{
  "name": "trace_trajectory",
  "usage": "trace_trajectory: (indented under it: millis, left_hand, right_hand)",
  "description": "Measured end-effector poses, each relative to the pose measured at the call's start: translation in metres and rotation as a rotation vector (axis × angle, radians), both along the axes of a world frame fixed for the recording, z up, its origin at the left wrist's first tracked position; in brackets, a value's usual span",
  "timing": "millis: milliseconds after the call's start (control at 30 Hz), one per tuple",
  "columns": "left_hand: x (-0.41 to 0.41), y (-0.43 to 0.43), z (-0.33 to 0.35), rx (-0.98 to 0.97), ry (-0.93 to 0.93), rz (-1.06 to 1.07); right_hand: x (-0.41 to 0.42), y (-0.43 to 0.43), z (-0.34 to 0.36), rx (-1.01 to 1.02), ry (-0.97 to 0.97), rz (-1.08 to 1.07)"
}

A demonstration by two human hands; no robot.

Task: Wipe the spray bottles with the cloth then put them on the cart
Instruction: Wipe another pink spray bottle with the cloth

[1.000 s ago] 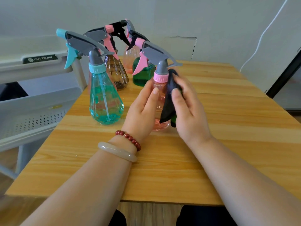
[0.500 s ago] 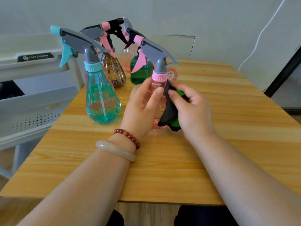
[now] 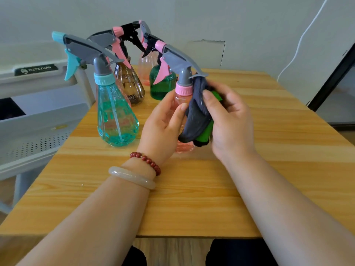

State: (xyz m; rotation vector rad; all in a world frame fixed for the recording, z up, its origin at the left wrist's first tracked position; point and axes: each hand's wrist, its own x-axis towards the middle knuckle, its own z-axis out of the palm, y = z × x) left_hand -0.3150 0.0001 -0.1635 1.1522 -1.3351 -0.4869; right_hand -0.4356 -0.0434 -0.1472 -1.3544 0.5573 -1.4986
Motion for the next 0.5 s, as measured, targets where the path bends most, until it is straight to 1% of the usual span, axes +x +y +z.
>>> trace_trajectory:
  millis: [67, 133, 200, 267, 367, 433, 500]
  left_hand:
    - [0.000, 0.001, -0.001, 0.003, 0.014, 0.004]
    - [0.000, 0.002, -0.001, 0.012, 0.012, 0.030]
    - [0.000, 0.003, -0.002, 0.023, -0.032, 0.072]
    - [0.000, 0.004, -0.002, 0.021, -0.025, 0.073]
    - [-0.002, 0.003, -0.003, 0.001, -0.032, 0.075]
    - [-0.004, 0.004, -0.001, 0.008, -0.028, 0.079]
    - [-0.004, 0.004, 0.000, 0.013, -0.042, 0.076]
  right_hand:
    - [-0.001, -0.001, 0.001, -0.010, 0.044, 0.010]
    - [-0.004, -0.002, -0.003, 0.015, 0.189, -0.016]
    - [-0.006, -0.004, -0.006, 0.068, 0.255, -0.018]
    - [-0.004, -0.003, -0.004, 0.077, 0.205, -0.007]
    - [-0.002, -0.001, 0.002, 0.015, 0.034, 0.034]
    - [-0.004, -0.001, 0.004, 0.001, 0.037, 0.033]
    - [-0.008, -0.002, 0.003, 0.054, 0.145, 0.011]
